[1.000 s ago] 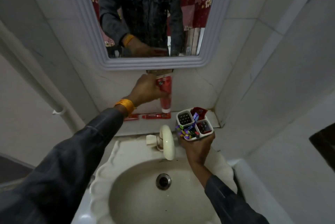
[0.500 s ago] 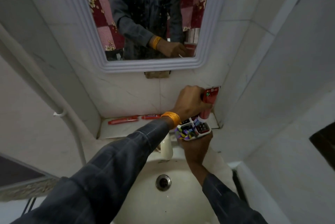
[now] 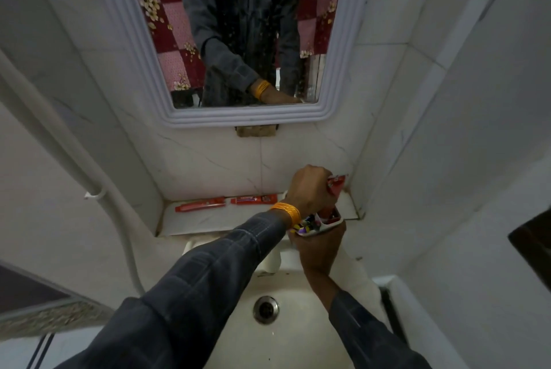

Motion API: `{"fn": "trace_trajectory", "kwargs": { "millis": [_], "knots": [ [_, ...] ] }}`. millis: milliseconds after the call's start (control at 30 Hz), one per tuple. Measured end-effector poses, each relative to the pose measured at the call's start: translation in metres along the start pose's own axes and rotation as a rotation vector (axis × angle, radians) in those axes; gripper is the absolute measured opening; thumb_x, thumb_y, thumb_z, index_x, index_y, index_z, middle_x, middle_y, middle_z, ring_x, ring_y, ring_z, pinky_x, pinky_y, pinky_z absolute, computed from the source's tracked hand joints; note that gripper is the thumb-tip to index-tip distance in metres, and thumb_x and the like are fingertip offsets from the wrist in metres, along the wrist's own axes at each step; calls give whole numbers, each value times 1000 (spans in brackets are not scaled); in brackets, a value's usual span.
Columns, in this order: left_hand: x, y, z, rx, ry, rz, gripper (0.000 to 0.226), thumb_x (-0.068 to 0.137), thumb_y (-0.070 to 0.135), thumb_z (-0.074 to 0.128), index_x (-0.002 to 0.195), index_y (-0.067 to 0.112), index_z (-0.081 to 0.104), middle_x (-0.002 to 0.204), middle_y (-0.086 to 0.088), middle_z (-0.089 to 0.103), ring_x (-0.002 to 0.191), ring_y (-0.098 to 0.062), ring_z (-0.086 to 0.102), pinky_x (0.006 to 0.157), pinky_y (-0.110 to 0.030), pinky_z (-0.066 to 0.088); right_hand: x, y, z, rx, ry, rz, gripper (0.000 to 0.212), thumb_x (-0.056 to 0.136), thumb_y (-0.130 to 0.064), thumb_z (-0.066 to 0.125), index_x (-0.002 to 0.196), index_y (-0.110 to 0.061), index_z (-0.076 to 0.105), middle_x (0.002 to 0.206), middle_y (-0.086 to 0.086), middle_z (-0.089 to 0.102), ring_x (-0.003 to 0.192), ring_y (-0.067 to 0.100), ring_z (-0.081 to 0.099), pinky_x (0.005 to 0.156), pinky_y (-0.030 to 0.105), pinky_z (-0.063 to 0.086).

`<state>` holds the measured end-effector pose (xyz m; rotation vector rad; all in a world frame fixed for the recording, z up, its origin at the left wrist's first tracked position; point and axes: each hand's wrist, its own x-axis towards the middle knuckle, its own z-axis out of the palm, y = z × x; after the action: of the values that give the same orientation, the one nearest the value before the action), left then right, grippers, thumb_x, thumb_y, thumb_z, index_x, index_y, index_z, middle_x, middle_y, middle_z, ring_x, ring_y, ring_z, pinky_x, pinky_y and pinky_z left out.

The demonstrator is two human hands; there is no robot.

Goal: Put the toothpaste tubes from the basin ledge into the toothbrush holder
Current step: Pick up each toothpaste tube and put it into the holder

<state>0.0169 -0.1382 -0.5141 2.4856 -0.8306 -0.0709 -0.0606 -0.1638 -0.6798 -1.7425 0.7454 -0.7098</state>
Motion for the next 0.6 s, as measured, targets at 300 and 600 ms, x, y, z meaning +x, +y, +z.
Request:
{"fn": "trace_trajectory", "kwargs": {
  "millis": [300,600],
  "knots": [
    [14,2,1,171,-57,96,7,78,14,70,85,12,73,88,-14,73,85,-34,66,66,-31,45,0,-5,-2,22,-22,0,112,54,-38,98,148,-8,46,145,9,66,135,28,66,114,49,56],
    [24,9,9,235,-169,84,31,81,26,66,104,6,63,100,-16,67,91,-34,64,65,-32,43,0,-10,-6,14,-41,52,108,57,-27,99,149,-10,46,145,7,67,133,25,67,111,52,58]
  ]
}}
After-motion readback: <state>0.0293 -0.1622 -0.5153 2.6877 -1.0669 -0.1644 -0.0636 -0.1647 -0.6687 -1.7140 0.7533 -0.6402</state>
